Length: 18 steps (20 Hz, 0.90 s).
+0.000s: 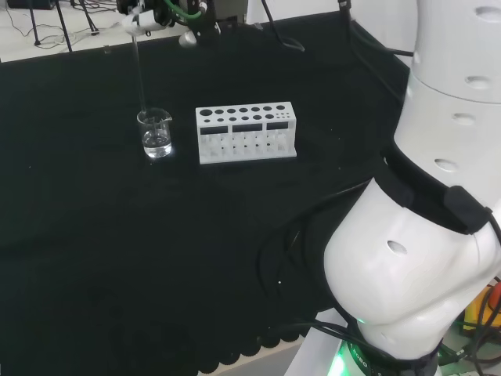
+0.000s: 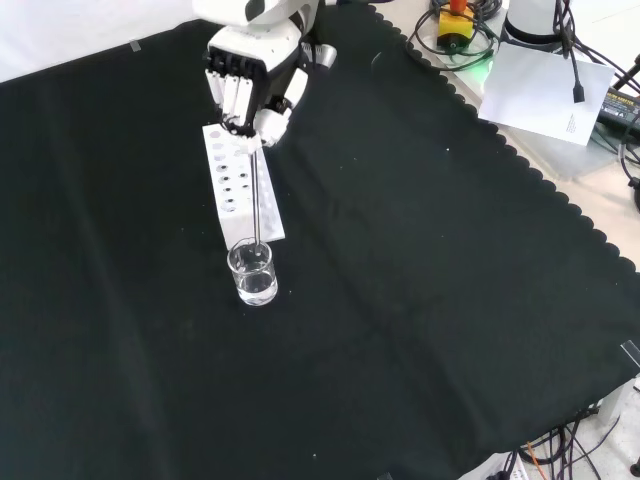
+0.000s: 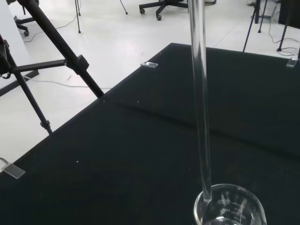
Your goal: Stir in the beaker to the left of the white test tube rack with the glass rod.
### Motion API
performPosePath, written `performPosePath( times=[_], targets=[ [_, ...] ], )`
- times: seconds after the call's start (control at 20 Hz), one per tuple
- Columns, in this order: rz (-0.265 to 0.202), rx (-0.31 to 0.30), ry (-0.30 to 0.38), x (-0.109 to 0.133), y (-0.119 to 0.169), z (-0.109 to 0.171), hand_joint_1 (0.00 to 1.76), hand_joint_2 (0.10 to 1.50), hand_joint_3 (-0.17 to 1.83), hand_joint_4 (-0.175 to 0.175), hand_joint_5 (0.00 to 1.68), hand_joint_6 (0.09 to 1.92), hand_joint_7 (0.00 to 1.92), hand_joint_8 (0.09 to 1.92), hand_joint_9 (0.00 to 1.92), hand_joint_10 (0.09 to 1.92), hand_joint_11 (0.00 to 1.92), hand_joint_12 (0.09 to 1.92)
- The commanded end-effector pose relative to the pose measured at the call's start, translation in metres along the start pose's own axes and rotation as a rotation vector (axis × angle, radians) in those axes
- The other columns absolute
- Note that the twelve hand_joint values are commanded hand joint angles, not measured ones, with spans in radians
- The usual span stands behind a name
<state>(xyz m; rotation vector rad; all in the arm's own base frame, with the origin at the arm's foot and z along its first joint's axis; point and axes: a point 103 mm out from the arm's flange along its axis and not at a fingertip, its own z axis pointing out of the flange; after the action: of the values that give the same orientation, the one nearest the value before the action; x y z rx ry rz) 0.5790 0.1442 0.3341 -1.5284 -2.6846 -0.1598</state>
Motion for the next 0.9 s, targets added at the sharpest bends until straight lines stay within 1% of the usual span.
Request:
performPosePath(
  times=[0.05, 0.45, 0.65, 0.9],
  targets=[
    [-0.014, 0.006, 0.011, -0.011, 0.008, 0.015, 1.28, 1.12, -0.01, -0.175, 1.03, 0.62, 0.99, 1.32, 1.6, 0.96, 1.63, 0.88],
    [-0.01, 0.048, 0.02, -0.021, 0.015, 0.042, 1.28, 1.12, 0.0, -0.175, 1.03, 0.62, 0.99, 1.33, 1.6, 0.96, 1.64, 0.89],
    [-0.012, 0.067, 0.026, -0.021, 0.017, 0.057, 1.28, 1.12, 0.0, -0.175, 1.03, 0.62, 0.99, 1.33, 1.6, 0.96, 1.64, 0.89],
    [-0.01, 0.082, 0.025, -0.02, 0.017, 0.068, 1.28, 1.12, 0.0, -0.175, 1.03, 0.62, 0.99, 1.33, 1.6, 0.96, 1.64, 0.89]
  ],
)
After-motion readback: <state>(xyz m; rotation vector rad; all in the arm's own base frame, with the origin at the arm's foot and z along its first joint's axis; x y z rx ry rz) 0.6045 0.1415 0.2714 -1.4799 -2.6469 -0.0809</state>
